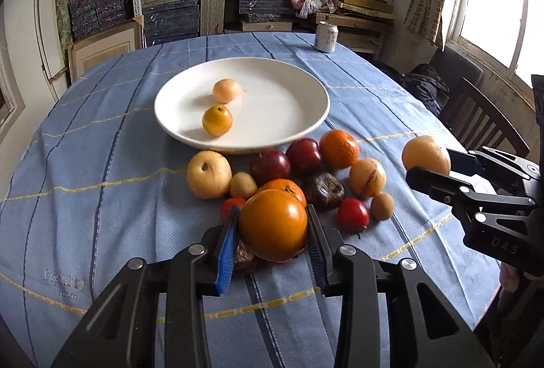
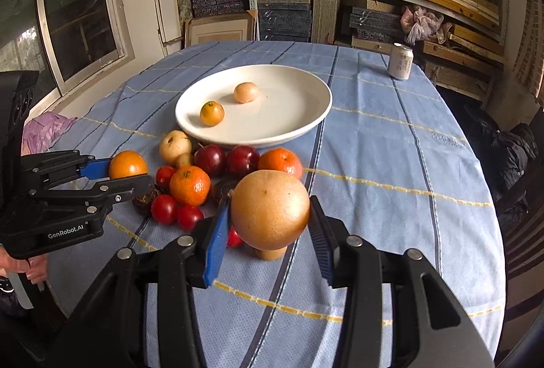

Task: Organize fruits
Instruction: 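Lift both held fruits and carry them over the white plate, then lower both fruits onto the plate and open both tools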

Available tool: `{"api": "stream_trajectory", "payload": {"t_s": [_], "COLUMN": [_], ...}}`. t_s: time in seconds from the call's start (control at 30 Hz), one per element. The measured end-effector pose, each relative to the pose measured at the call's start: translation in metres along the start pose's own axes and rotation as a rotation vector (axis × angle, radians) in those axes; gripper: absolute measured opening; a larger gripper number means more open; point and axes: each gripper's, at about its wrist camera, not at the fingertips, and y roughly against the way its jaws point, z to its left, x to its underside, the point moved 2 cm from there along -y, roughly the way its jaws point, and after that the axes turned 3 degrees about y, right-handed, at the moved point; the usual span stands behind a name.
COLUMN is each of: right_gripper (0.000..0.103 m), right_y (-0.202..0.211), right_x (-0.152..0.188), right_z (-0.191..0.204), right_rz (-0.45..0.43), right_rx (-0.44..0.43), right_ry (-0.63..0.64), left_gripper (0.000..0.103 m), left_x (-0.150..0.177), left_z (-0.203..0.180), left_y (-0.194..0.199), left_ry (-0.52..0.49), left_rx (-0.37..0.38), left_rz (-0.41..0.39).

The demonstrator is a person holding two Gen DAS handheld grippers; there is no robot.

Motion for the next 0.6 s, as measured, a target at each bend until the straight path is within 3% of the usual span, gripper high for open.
{"api": "stream_trajectory", "payload": {"t_s": [0.33,0.6], "right_gripper": [0.044,0.044], "right_y": [-0.054,-0.122], "right_x": [-0.072,-0.11], "right_z": [-0.017,-0.027], "right_rz": [-0.027,0.034], "right_rx": [-0.024,-0.067], "right_ry": [0.054,0.087], "left_gripper": [0.038,0.038], "left_x": [-0.072,-0.115], "left_z": [0.017,0.045], "left_y": [-0.036,-0.096], "left_ry": [-0.05,-0.038], "left_rx": [-0.034,-0.078], "left_rz": [-0.02,0.043]}}
